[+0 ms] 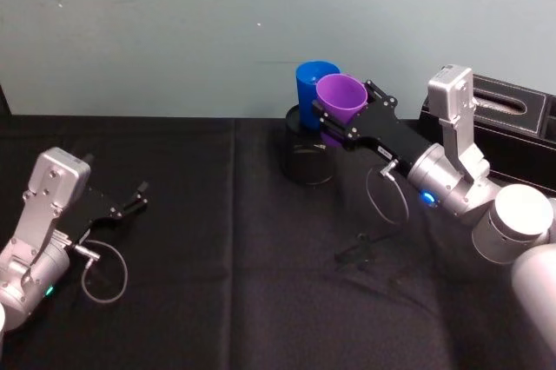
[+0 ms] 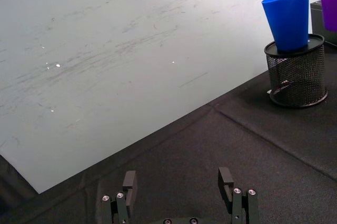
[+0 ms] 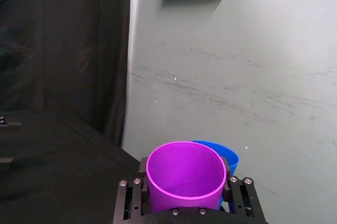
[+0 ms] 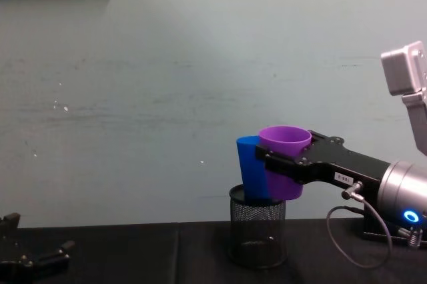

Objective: Pick up one cup with a gripper and tap it against the other cup.

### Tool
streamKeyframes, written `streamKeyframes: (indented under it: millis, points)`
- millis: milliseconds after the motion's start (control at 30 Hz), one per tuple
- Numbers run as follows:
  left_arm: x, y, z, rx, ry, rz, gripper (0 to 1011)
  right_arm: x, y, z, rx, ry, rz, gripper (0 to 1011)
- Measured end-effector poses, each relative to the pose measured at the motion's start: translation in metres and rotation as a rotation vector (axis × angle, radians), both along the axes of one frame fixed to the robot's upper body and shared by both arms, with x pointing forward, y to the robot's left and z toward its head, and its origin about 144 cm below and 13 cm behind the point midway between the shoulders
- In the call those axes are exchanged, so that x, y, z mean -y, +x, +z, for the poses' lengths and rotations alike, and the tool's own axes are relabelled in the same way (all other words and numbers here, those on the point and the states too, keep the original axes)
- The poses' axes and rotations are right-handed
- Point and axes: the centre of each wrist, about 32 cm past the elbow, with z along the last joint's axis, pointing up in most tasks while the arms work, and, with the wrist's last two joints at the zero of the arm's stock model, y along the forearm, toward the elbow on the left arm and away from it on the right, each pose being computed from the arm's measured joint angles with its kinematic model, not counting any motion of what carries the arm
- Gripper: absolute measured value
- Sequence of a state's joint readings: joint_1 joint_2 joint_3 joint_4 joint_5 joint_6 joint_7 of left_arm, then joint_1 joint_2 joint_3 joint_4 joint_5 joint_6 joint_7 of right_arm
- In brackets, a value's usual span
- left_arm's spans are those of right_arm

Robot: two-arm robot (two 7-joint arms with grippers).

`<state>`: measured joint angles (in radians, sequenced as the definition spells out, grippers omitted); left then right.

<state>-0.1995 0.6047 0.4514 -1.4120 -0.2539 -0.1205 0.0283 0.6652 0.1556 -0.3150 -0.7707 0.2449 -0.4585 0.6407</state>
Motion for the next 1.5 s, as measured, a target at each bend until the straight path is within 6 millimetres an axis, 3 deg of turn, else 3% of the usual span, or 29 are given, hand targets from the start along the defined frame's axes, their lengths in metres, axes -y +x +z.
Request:
streamKeyframes:
  millis: [1500]
  points:
    - [0.000,0.000,0.000,0.000,0.000,0.000,1012,0.016,-0.064,-0.007,-0.055,-0.008,-0.003,747]
